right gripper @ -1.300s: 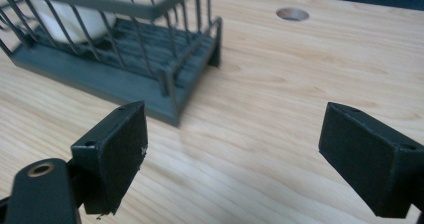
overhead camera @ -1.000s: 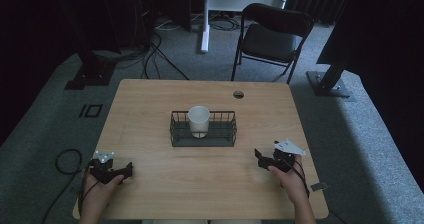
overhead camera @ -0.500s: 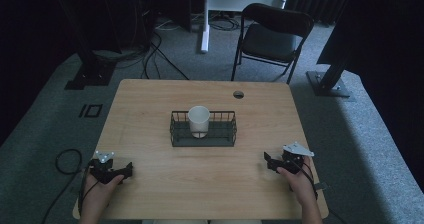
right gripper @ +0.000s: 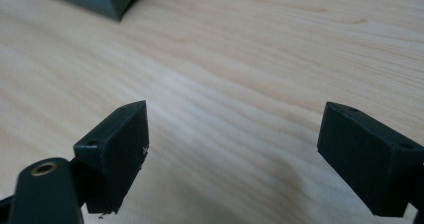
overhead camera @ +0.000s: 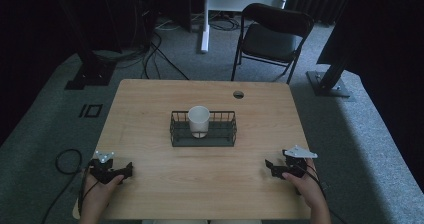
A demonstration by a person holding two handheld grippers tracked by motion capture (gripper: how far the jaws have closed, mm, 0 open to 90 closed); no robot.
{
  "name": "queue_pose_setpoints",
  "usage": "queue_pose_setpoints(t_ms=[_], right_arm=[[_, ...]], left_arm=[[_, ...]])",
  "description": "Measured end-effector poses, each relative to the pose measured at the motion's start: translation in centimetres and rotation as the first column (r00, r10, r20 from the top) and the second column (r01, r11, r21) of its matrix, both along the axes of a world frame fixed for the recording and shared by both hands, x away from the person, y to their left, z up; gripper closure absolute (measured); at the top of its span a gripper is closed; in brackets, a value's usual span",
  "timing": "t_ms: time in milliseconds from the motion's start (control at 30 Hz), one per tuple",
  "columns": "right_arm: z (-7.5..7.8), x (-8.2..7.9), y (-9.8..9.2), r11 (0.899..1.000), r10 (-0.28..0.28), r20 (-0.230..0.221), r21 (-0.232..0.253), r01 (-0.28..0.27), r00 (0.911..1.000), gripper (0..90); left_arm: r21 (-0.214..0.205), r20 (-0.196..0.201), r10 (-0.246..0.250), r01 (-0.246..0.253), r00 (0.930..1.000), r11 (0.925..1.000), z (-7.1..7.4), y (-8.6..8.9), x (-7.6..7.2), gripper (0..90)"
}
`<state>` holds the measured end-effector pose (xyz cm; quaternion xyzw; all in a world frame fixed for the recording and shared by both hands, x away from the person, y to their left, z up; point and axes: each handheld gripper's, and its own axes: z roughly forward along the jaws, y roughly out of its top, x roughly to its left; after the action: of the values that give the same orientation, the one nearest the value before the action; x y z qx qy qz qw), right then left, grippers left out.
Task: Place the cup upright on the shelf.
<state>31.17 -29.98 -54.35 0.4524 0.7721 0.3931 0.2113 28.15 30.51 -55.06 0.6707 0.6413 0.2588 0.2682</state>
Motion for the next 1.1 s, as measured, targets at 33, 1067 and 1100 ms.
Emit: queue_pose_setpoints(t_ms=[33,1067,1100], right_arm=[[-0.08,-0.13,-0.14,1.0,0.013,-0.016,-0.012,-0.013,0.9998,12.8],[-0.98,-0.09,0.21,0.997,0.007,-0.086,-0.077,-0.013,0.9963,11.6],[-0.98,-0.09,0.21,0.997,0.007,-0.086,-0.077,-0.013,0.9963,11.6]], left_arm=[[0.0,0.0,0.0,0.0,1.0,1.0,0.0,0.0,0.0,2.7],[0.0,0.001,0.0,0.0,1.0,1.0,-0.01,0.0,-0.01,2.7],[0.0,0.001,0.0,0.0,1.0,1.0,-0.01,0.0,-0.01,2.7]])
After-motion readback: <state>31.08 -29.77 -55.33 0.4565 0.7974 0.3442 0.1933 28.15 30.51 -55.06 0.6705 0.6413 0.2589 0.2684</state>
